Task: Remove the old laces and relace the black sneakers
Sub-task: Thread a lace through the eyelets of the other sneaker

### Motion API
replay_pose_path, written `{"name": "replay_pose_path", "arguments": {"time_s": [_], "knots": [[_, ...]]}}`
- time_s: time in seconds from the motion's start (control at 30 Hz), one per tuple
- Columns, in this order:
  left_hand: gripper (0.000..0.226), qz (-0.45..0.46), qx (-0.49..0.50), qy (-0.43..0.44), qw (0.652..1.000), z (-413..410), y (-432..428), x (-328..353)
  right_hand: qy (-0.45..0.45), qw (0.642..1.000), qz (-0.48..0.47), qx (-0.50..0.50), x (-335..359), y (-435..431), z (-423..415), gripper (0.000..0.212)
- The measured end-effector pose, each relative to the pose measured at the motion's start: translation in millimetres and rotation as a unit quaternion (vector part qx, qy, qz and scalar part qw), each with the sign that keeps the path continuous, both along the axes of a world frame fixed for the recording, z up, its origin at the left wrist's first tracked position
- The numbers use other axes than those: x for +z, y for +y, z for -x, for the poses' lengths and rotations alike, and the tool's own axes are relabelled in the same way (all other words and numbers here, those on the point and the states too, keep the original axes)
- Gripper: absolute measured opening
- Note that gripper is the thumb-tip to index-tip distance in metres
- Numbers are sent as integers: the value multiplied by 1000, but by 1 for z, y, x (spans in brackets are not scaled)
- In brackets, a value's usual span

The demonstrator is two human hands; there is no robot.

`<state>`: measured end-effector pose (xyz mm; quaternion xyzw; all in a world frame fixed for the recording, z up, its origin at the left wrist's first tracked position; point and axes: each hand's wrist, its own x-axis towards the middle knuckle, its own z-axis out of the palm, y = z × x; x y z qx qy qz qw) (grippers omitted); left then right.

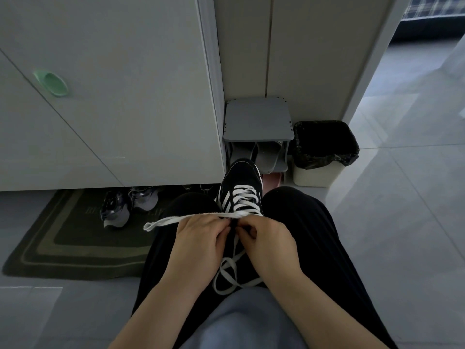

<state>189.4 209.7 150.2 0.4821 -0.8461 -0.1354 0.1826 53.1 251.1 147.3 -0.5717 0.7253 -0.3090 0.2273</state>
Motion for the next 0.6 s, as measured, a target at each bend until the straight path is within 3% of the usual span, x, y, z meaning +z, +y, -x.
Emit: {"name": "replay_pose_path", "arguments": {"time_s": [0.13,0.2,0.27,0.33,0.4,0.47,0.5,0.53,0.57,0.6], "knots": [[11,51,64,25,996,-2,-4,12,-8,1000,19,-15,9,3,12,10],[24,50,86,-2,995,-3,-11,19,-58,995,58,-48,21,8,29,6],[27,-2,66,-54,996,-3,-22,24,-163,978,95,-92,40,13,52,16],[9,-53,24,-74,996,-3,-33,28,-340,925,134,-99,62,20,73,25],[11,-110,-14,-31,993,-6,-41,36,-532,825,178,-67,80,30,92,8],[12,-197,-36,41,979,-10,-46,47,-624,749,221,-44,91,40,110,8],[13,-237,-42,67,968,-12,-47,54,-636,732,237,-53,94,42,117,10],[16,-273,-41,88,957,-14,-48,59,-627,736,243,-76,93,43,121,18],[20,-311,-35,111,943,-16,-49,62,-588,765,242,-99,92,42,121,26],[23,-347,-26,134,928,-17,-49,63,-518,817,229,-110,89,39,115,29]]}}
